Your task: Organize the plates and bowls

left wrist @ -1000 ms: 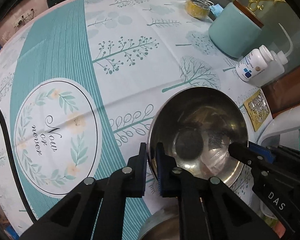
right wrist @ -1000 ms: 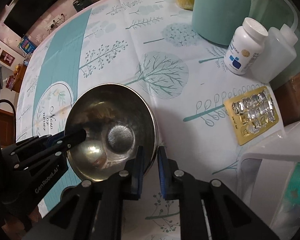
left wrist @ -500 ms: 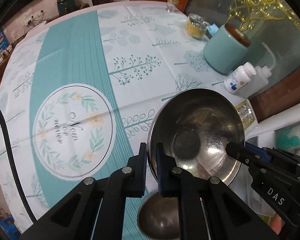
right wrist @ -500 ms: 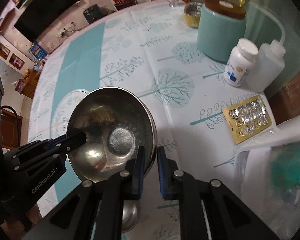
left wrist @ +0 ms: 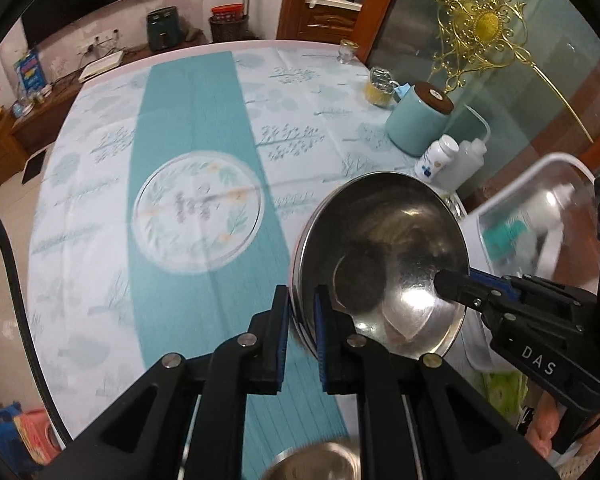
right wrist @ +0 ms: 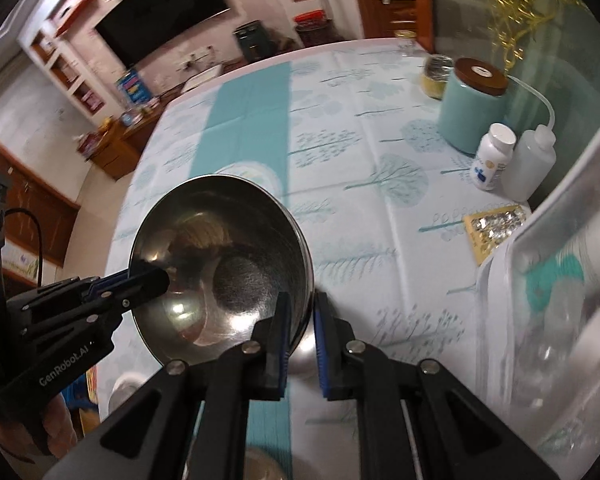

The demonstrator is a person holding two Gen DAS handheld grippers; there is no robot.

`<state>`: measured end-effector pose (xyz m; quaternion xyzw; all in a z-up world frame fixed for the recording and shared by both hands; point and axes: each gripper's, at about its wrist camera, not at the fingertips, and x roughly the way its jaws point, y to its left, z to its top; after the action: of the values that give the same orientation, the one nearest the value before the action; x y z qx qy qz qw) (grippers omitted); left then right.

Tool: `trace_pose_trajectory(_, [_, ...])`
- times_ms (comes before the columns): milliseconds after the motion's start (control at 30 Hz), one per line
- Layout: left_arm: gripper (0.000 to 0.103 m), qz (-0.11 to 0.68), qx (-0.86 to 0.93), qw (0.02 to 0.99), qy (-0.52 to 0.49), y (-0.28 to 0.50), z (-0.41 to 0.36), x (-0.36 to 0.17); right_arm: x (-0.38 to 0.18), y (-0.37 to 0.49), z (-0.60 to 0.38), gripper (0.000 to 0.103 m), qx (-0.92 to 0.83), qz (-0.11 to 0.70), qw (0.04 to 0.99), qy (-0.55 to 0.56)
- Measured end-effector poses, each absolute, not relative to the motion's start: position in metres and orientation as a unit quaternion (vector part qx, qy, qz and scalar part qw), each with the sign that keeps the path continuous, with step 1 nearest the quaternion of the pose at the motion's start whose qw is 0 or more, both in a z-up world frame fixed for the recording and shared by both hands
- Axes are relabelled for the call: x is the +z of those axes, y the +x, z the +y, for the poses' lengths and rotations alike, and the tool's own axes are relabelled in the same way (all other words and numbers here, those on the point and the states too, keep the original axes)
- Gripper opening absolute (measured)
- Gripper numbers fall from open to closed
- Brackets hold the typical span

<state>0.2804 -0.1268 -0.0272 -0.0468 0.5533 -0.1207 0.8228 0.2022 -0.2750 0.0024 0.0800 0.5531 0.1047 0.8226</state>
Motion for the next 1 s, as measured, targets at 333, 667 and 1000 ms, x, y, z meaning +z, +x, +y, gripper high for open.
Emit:
trace_pose_trajectory(333, [0.011,0.569,-0.086,0.816,-0.06,0.163,-0.107,-0.041,-0.008,0.115,-0.242,0.011,0.171,0.568,0.804,0.04])
trace_pose_trajectory(667, [0.011,0.58,-0.061,0.809,-0.075,0.093,-0.105,-0.072,-0.036,0.057,-0.229,0.011,0.198,0.594,0.779,0.002])
trace_pose_trajectory(1000, [0.011,0.587,-0.047,0.804,-0.079,0.064,-0.112,-0.092,-0.057,0.023,-0.231,0.012,0.207,0.612,0.763,-0.011])
